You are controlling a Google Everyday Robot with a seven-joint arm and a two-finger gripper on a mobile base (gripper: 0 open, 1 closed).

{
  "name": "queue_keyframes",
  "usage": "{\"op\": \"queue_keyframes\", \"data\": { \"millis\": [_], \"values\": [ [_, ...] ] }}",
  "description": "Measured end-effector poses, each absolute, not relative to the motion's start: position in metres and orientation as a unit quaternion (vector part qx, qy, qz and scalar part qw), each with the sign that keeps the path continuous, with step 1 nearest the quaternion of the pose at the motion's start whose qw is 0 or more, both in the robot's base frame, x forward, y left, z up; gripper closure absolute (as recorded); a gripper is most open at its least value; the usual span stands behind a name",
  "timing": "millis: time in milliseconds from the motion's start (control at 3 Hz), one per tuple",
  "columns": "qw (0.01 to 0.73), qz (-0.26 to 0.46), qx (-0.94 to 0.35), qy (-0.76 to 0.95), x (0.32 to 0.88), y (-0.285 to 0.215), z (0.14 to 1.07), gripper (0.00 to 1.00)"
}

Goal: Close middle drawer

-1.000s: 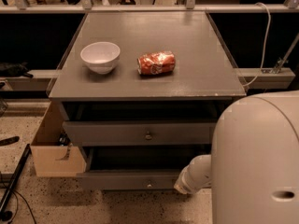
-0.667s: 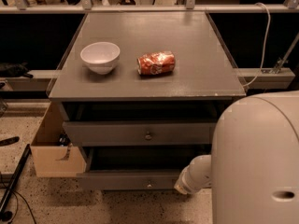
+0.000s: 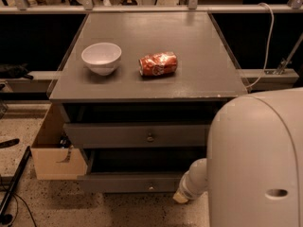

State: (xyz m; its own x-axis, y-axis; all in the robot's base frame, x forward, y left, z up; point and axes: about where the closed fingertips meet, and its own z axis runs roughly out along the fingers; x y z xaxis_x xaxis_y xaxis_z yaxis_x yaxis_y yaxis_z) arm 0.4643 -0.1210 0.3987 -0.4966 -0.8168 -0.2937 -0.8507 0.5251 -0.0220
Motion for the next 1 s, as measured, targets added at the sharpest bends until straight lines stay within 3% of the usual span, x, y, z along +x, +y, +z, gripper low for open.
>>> {"op": "queue_keyframes", "data": {
  "millis": [333, 1000],
  "values": [
    [0.138, 0.047, -0.498, 0.855, 0.478, -0.113, 0.394, 0.00],
    [0.140, 0.014, -0.512, 0.848, 0.510, -0.110, 0.384, 0.00]
  ]
}}
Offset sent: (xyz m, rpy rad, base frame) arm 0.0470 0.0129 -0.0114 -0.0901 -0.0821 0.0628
